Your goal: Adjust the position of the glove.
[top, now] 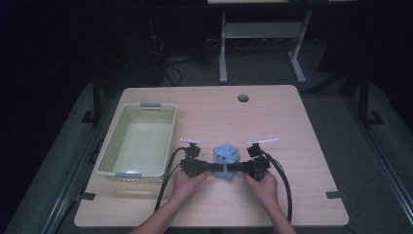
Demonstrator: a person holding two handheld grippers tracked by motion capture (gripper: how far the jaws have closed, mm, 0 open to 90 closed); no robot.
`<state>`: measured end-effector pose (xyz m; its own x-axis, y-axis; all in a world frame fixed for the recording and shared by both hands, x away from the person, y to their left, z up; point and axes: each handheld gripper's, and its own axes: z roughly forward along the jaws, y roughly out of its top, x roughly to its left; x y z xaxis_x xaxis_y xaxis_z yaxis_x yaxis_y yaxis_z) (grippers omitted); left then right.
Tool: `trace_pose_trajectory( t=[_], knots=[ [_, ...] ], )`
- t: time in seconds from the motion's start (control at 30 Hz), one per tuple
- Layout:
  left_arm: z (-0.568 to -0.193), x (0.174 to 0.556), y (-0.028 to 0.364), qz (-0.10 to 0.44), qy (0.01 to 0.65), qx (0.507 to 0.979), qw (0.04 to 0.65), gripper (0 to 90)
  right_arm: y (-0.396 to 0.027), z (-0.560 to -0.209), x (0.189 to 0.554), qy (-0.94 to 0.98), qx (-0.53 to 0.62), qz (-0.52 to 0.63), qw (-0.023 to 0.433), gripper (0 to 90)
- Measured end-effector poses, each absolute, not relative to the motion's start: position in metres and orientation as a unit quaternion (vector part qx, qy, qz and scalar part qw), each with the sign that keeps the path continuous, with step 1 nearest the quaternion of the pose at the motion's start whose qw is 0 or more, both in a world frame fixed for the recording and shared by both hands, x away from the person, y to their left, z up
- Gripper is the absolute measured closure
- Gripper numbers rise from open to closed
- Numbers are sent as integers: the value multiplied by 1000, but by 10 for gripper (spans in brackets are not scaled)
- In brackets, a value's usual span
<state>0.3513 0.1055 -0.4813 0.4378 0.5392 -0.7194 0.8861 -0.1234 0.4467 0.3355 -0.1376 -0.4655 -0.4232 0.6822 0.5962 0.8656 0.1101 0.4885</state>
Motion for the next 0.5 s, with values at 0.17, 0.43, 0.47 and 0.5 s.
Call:
trace_pose_trajectory(
  t=[0.17,0.43,0.47,0.5],
  knots=[
    [-477,350,104,-190,488,728,442,705,-138,-462,335,-735,-526,-414,110,775],
    [-470,349,104,-186,481,733,444,707,-140,-457,334,-733,-521,-423,110,783],
    [-470,348,105,-185,481,733,444,707,-140,-457,334,-731,-522,-424,111,784],
    [-469,348,104,-185,481,732,445,707,-140,-456,333,-730,-524,-424,113,785]
  ],
)
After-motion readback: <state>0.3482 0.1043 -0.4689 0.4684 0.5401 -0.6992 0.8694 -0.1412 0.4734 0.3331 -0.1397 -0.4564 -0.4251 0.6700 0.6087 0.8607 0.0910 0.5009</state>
